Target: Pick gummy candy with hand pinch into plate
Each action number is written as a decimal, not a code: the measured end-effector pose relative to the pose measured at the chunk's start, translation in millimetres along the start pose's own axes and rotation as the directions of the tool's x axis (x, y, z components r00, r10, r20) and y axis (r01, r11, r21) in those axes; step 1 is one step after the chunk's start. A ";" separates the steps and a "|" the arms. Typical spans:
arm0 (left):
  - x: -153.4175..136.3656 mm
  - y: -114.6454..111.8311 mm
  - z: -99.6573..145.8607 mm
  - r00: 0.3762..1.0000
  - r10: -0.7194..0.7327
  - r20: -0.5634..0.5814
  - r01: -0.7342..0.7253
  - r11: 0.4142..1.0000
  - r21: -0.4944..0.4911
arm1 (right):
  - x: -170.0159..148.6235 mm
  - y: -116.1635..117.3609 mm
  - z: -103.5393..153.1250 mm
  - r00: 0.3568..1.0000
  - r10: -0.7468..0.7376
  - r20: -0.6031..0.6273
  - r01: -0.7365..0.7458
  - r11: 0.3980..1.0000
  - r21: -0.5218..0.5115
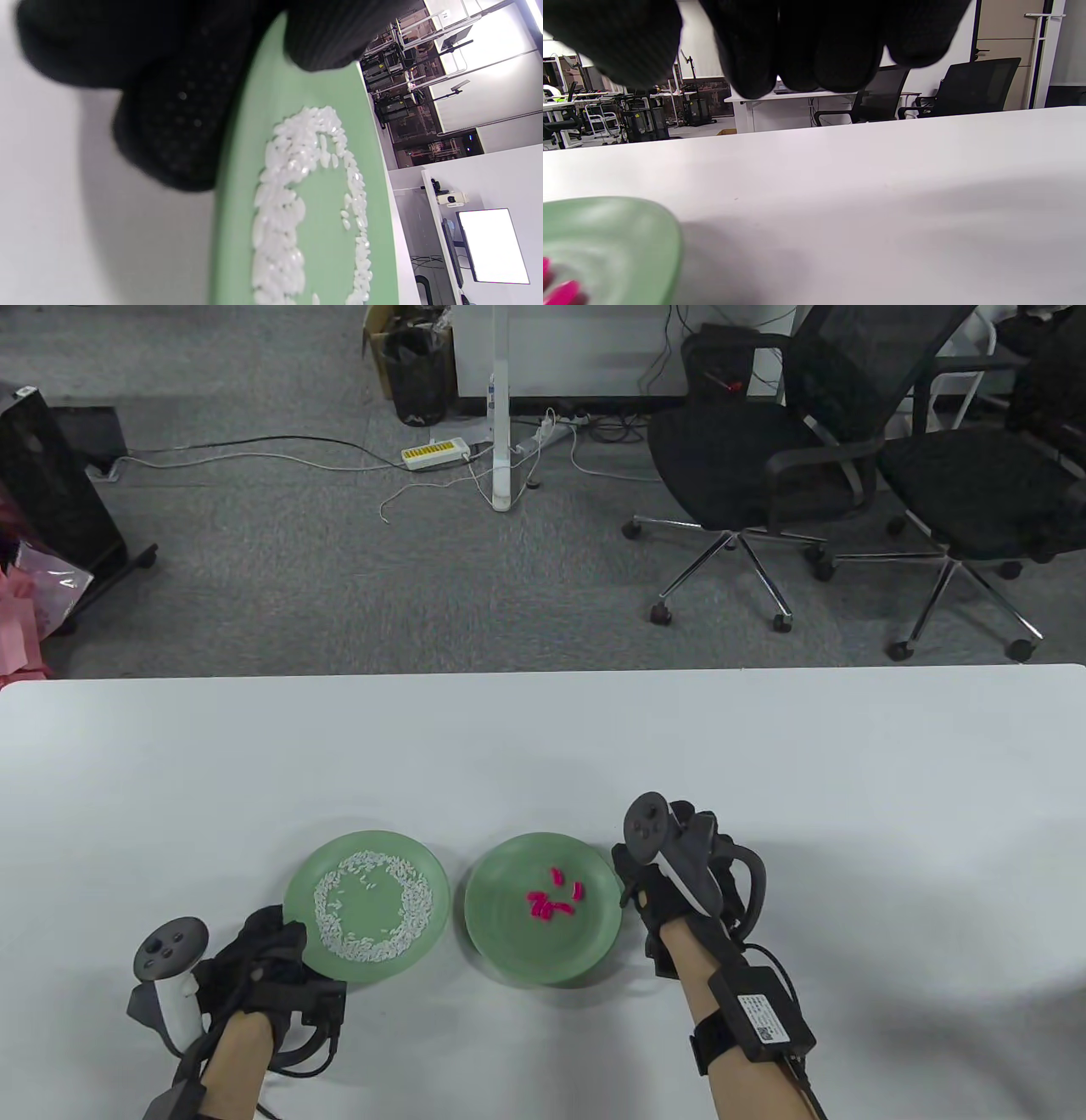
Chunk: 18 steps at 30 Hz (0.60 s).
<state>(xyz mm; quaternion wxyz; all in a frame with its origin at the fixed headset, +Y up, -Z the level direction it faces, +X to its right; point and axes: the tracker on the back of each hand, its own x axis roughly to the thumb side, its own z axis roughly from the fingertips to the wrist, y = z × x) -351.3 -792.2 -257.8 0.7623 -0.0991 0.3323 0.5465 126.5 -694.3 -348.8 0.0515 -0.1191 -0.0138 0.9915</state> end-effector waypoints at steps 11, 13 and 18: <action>-2.3 -1.0 -3.9 0.999 -0.037 -0.013 0.037 0.999 0.026 | -38.0 -2.9 10.7 0.999 -0.031 0.019 0.032 0.998 -0.046; -1.5 -1.2 -3.1 0.999 -0.049 -0.009 0.049 0.998 0.039 | -41.1 -2.3 13.1 0.999 -0.039 0.027 0.040 0.998 -0.048; 6.5 -0.8 4.9 0.980 -0.200 -0.005 0.198 0.967 0.159 | -49.0 1.6 20.2 0.997 -0.063 0.054 0.065 0.997 -0.044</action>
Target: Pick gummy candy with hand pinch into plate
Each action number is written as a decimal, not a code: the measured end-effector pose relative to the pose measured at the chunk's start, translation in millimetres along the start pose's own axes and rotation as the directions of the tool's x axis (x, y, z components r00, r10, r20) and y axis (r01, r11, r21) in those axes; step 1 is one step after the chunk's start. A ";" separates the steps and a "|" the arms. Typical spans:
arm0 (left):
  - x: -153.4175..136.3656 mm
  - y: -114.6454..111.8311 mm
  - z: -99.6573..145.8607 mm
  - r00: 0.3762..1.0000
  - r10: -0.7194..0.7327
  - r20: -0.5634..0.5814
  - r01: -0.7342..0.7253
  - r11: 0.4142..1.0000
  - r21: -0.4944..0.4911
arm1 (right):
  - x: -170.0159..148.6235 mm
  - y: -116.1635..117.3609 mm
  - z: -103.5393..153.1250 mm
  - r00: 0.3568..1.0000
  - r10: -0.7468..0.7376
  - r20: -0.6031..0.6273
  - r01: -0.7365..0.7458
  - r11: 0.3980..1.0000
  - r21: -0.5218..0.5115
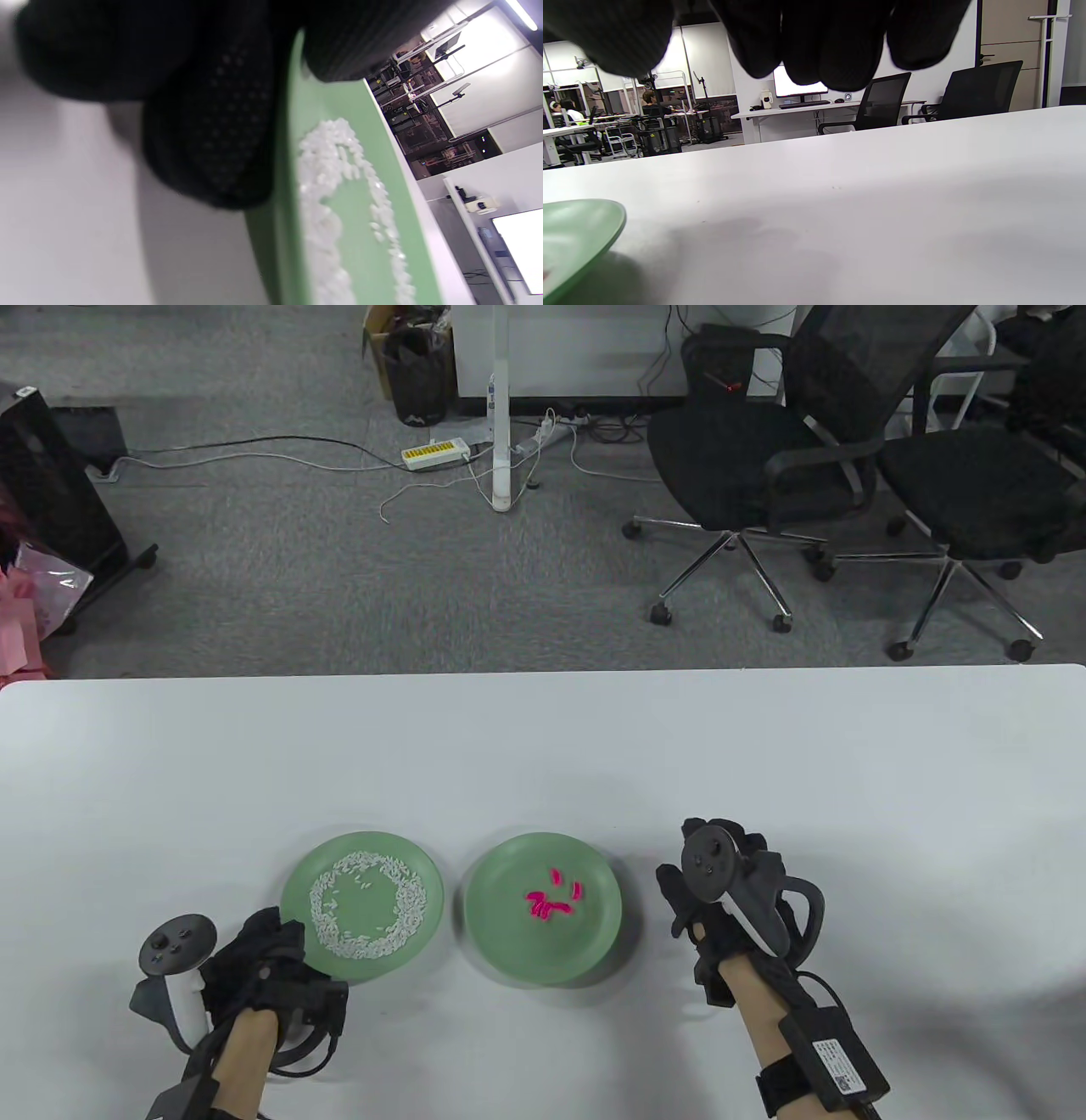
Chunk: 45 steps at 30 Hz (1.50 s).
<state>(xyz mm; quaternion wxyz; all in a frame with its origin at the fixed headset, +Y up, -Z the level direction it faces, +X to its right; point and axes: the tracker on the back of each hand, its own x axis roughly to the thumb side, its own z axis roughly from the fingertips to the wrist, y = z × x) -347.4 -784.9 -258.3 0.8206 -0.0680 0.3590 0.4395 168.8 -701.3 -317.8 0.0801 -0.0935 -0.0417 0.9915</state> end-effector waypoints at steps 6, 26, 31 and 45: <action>18.8 3.8 11.4 0.956 -0.286 0.062 0.278 0.954 0.114 | -8.1 3.2 7.6 0.999 -0.028 0.021 0.028 1.000 0.004; 95.1 -36.0 107.8 0.418 -0.675 0.607 0.477 0.732 0.486 | -0.4 19.8 28.9 0.973 0.191 0.129 -0.183 0.980 -0.075; 98.0 -47.9 114.4 0.313 -0.739 0.597 0.532 0.657 0.534 | 3.7 22.6 31.3 0.960 0.243 0.140 -0.234 0.969 -0.077; 93.4 -53.5 104.8 0.295 -0.785 0.545 0.559 0.605 0.568 | 12.8 23.4 39.1 0.942 0.298 0.155 -0.283 0.953 -0.110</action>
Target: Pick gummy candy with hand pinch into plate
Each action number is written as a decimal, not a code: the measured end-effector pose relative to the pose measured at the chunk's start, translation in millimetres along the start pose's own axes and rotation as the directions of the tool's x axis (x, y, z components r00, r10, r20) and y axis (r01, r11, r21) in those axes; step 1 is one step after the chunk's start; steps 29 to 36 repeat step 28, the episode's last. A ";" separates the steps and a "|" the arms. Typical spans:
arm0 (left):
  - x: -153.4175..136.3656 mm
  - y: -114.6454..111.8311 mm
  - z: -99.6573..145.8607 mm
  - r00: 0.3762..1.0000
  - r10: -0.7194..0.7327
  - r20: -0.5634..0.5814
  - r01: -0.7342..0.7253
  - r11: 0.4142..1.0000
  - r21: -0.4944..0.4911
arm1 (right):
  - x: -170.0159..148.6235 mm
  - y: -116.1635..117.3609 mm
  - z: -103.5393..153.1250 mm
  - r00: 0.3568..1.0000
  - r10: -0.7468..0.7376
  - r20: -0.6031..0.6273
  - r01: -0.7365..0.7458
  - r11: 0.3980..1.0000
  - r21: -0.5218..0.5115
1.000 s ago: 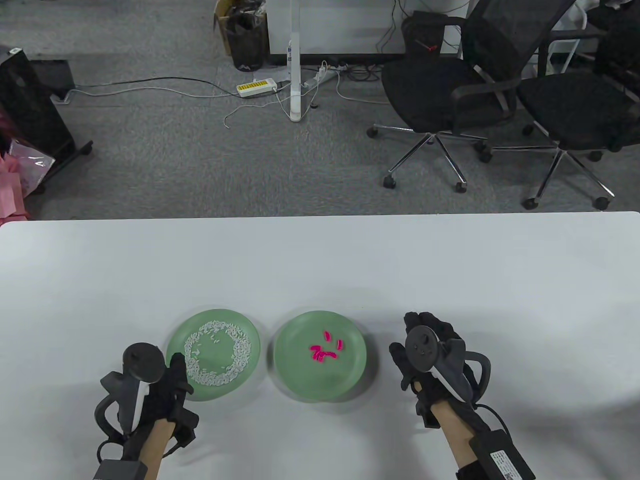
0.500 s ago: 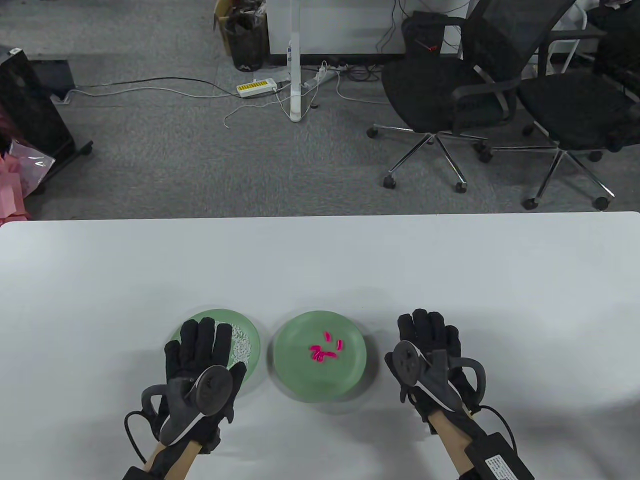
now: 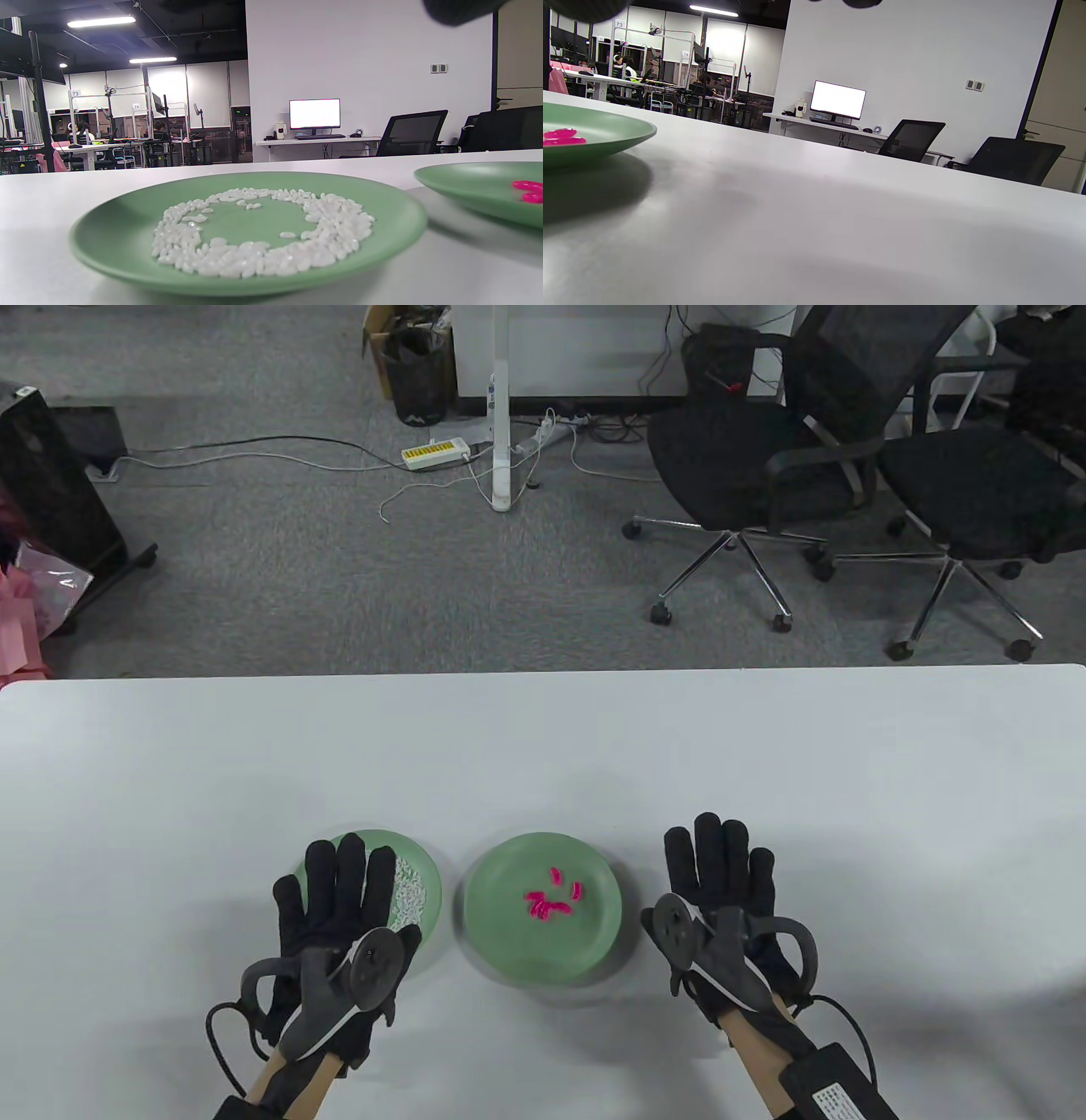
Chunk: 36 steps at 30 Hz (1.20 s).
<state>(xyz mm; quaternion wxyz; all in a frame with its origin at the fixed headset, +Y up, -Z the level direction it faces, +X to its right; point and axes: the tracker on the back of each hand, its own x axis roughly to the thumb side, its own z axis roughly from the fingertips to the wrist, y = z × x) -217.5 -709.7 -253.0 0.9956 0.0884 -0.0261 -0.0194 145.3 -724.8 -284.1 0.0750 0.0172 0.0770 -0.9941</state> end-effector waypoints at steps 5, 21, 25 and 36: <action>0.3 -4.8 0.1 1.000 -0.024 0.001 0.024 1.000 -0.018 | 3.6 1.1 1.6 1.000 0.013 0.010 -0.013 1.000 0.006; 0.0 -9.6 -0.3 0.999 -0.036 -0.005 0.036 0.999 -0.027 | 7.4 3.4 3.4 1.000 0.020 0.018 -0.021 1.000 0.015; -0.4 -10.0 -0.4 0.999 -0.034 -0.008 0.034 0.999 -0.029 | 6.9 3.2 3.5 1.000 0.016 0.016 -0.016 1.000 0.013; -0.7 -10.8 -0.7 1.000 -0.028 -0.010 0.027 0.999 -0.034 | 7.6 4.4 3.8 1.000 0.019 0.019 -0.019 1.000 0.017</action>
